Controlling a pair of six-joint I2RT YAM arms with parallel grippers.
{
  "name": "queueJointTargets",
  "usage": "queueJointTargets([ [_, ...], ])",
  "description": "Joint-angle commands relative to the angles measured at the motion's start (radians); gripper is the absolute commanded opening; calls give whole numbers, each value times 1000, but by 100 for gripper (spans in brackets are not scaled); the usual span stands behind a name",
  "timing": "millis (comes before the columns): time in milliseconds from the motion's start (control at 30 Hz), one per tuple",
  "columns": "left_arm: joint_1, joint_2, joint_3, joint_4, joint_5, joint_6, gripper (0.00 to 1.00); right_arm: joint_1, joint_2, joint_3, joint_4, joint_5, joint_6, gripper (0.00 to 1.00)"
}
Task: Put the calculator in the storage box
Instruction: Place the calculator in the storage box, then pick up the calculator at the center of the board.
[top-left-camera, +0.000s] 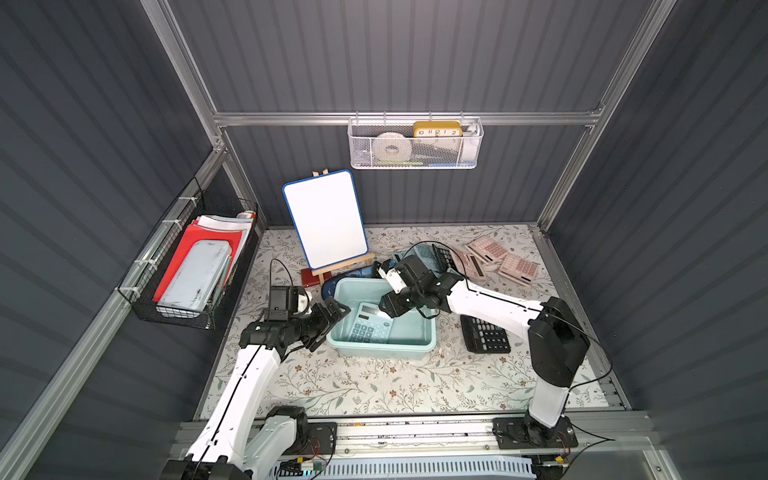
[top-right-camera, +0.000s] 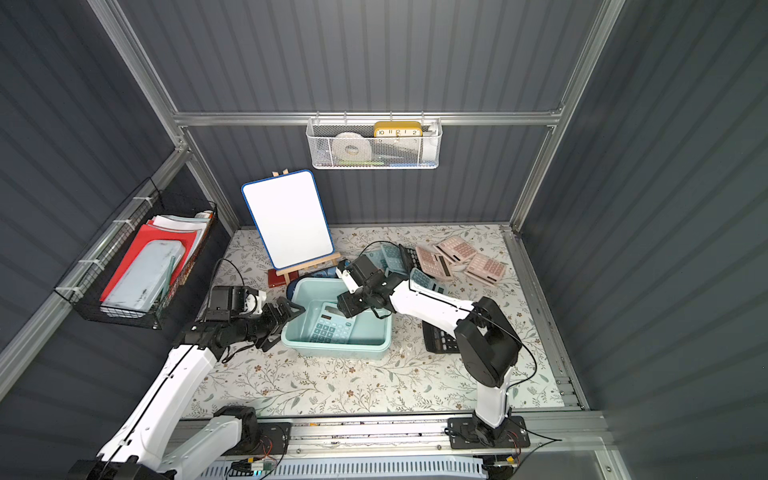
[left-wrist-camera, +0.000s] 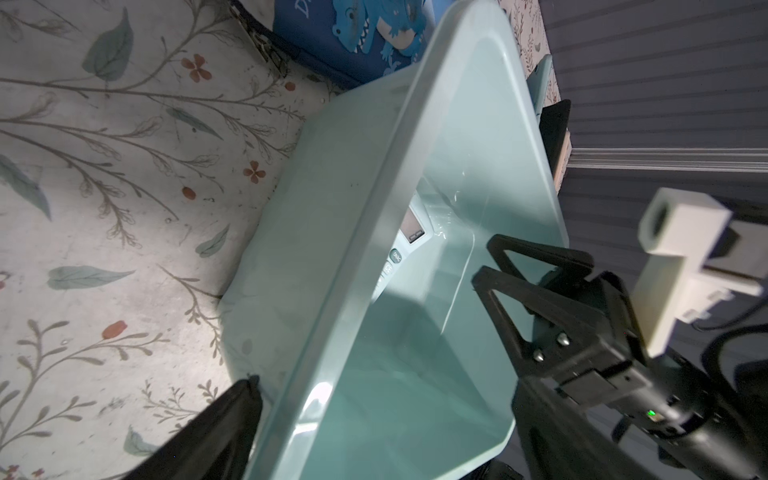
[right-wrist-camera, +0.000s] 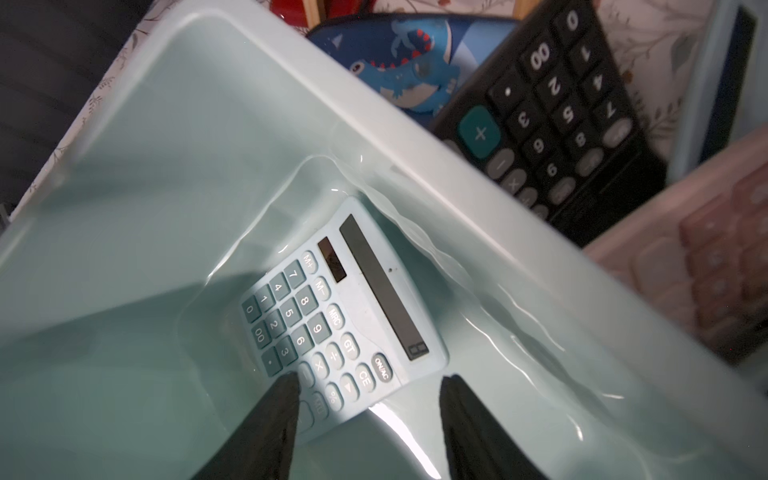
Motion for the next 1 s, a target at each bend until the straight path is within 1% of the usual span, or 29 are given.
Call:
queueJointTargets([
  [0,-2,-27,50,-54,-61,32,100,4,-73,27,-56,26,5,75],
  [133,-3,-42,93,-79,-138,35,99,-3,-157,3,-79,52,22,87],
  [167,-3,-44,108,-84,-144,38,99,-5,-179,-5,-82,60,27,89],
  [200,-3,-44,123,-90,-142,44,99,-8,-205,-16,-82,71,34,95],
  [267,-5,-39,158,-109,-143,61,99,-13,-253,-28,-129,89,48,99],
  [433,-6,-14,212,-124,-137,80,99,-32,-360,-51,-230,150,94,99],
  [533,-6,13,222,-106,-111,74,99,-70,-422,-86,-262,158,138,99],
  [600,-6,27,228,-96,-99,69,99,-109,-457,-106,-298,184,196,99],
  [700,-7,36,242,-83,-83,61,99,-173,-509,-152,-334,184,264,99],
  [867,-8,49,250,-58,-58,53,99,-296,-644,-300,-307,130,338,99],
  [967,-8,60,246,-43,-57,49,99,-387,-695,-376,-295,104,365,99],
])
